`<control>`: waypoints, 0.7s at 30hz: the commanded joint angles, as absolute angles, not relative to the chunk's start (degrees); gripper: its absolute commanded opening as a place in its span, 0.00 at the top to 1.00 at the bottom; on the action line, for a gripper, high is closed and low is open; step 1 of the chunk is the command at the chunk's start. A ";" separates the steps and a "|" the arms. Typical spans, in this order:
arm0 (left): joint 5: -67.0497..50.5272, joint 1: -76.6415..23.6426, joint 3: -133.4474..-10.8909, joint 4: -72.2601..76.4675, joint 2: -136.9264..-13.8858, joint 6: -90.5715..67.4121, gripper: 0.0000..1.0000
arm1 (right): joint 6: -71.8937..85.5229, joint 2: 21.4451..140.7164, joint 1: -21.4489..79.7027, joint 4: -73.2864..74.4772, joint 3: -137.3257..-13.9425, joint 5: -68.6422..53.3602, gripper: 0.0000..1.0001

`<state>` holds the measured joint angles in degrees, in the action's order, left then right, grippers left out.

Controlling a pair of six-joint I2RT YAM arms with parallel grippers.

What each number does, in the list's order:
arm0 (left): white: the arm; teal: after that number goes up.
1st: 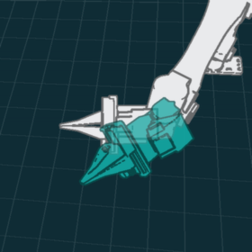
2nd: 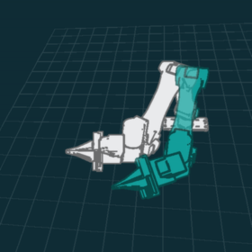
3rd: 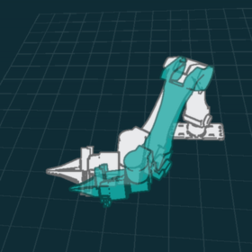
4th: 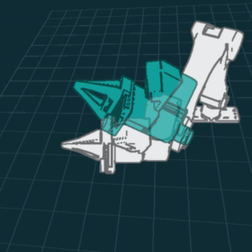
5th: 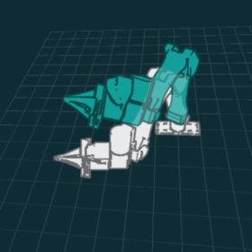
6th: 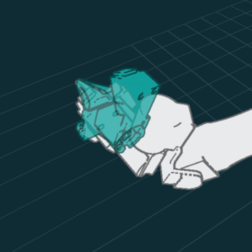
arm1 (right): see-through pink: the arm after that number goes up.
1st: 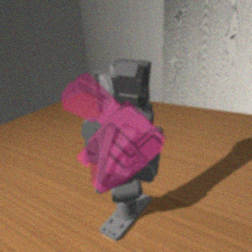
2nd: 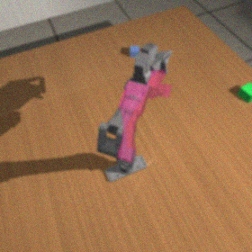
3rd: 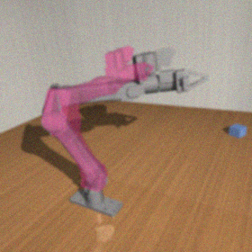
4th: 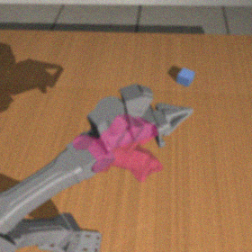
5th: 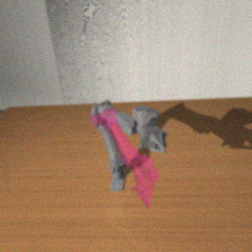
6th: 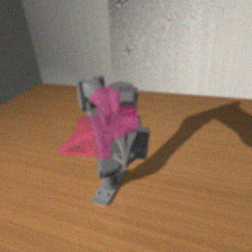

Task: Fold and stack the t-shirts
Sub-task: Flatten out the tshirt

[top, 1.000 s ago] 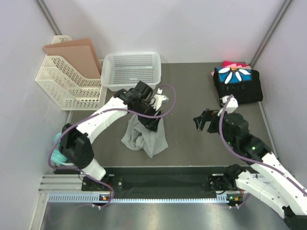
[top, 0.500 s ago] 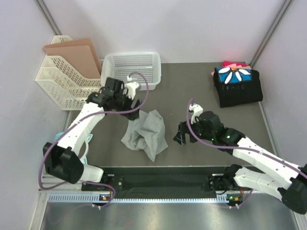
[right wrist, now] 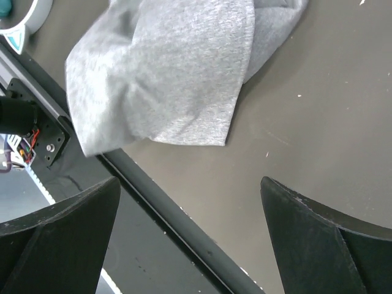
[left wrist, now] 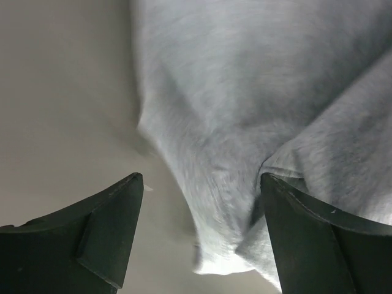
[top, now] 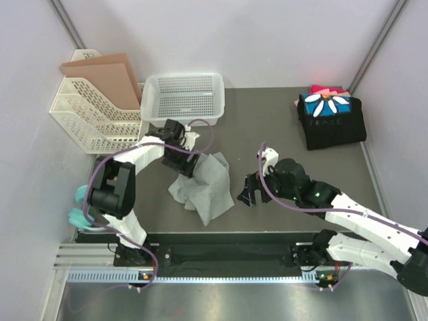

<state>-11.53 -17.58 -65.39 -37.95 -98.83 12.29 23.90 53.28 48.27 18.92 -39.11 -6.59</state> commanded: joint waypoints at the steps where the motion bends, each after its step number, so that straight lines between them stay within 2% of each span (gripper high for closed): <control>1: -12.83 -14.50 -71.19 -33.13 -99.84 11.60 0.18 | 25.05 52.21 49.57 18.46 -40.69 -5.45 0.03; 12: -16.43 -12.66 -67.41 -30.68 -103.08 10.99 0.24 | 25.22 55.54 49.75 16.70 -40.87 -5.18 0.06; 21: -18.54 -14.06 -71.63 -30.15 -109.50 9.58 0.27 | 25.40 55.64 50.10 16.70 -40.87 -5.01 0.10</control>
<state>-16.25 -13.32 -69.84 -31.42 -106.34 10.50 24.88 55.72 49.01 18.85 -39.11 -5.63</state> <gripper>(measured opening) 0.739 0.918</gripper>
